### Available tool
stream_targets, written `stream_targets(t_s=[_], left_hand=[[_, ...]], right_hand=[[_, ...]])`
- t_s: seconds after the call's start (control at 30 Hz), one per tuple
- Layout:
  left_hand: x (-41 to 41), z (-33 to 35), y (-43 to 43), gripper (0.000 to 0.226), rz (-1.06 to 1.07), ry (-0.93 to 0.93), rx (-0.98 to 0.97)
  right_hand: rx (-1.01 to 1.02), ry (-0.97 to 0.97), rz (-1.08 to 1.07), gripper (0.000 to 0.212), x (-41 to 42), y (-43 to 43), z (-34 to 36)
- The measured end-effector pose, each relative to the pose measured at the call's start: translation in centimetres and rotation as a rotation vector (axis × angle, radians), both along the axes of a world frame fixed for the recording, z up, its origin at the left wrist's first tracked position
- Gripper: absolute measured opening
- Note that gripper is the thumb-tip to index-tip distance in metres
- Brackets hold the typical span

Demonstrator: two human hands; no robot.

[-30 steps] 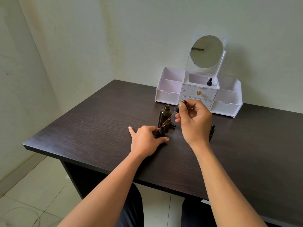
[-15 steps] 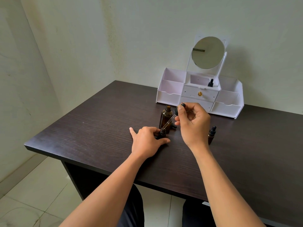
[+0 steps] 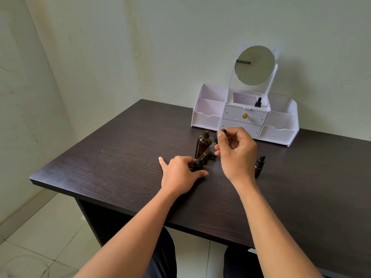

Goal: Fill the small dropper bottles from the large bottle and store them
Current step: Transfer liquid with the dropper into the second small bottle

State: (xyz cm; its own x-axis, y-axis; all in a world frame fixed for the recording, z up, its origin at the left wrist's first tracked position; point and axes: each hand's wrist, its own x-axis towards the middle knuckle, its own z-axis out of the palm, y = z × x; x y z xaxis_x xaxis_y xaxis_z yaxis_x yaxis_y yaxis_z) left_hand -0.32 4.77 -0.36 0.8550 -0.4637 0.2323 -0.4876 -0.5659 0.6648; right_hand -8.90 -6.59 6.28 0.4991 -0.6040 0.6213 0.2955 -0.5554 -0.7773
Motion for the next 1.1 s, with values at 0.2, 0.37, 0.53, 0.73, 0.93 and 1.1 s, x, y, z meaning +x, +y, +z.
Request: stream_targets(t_s=[0.2, 0.37, 0.53, 0.73, 0.93, 1.1], left_hand=[[0.08, -0.03, -0.05, 0.041, -0.004, 0.003, 0.002], [0.08, -0.07, -0.1, 0.042, 0.0, 0.002, 0.01], [0.07, -0.08, -0.07, 0.041, 0.0, 0.004, -0.002], [-0.01, 0.03, 0.03, 0.04, -0.009, 0.007, -0.014], [0.11, -0.08, 0.0, 0.041, -0.008, 0.005, -0.009], [0.1, -0.08, -0.05, 0.04, -0.013, 0.002, -0.006]], right_hand=[[-0.074, 0.032, -0.029, 0.023, -0.05, -0.13, 0.05], [-0.077, 0.055, -0.051, 0.021, 0.01, -0.32, -0.17], [-0.007, 0.044, 0.006, 0.012, 0.03, -0.24, -0.31], [-0.023, 0.047, 0.033, 0.017, -0.07, -0.25, -0.09], [-0.033, 0.054, 0.027, 0.019, 0.05, -0.17, 0.12], [-0.04, 0.074, 0.029, 0.019, 0.29, -0.29, -0.04]])
